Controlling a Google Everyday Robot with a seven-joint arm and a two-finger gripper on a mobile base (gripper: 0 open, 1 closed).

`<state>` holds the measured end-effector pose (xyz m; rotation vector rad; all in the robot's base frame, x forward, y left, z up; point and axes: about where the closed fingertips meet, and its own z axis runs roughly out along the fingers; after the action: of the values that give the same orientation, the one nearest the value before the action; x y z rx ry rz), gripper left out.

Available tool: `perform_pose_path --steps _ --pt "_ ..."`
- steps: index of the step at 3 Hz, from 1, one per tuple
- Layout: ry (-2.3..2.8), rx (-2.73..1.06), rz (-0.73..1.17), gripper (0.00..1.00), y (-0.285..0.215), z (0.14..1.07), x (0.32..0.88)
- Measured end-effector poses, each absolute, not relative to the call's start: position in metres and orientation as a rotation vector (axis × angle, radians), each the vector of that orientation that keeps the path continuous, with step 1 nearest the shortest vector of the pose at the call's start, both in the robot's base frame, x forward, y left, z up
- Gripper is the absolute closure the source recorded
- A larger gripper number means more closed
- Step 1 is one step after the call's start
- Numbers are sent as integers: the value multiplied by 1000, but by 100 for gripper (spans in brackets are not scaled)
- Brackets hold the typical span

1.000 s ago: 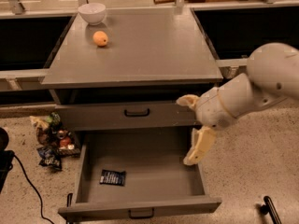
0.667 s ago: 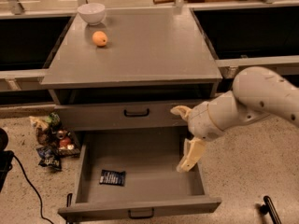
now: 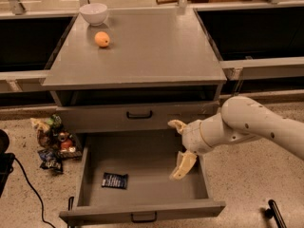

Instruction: Pick rxbar blueberry from middle drawer and place on counter

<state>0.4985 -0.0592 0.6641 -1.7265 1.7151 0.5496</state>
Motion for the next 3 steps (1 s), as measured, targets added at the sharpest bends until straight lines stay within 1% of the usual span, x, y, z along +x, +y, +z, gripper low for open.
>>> perform_pose_path --steps 1,3 --pt "1715 -1727 550 0 -59 664 498" --pt "1742 -1707 533 0 -23 595 507"
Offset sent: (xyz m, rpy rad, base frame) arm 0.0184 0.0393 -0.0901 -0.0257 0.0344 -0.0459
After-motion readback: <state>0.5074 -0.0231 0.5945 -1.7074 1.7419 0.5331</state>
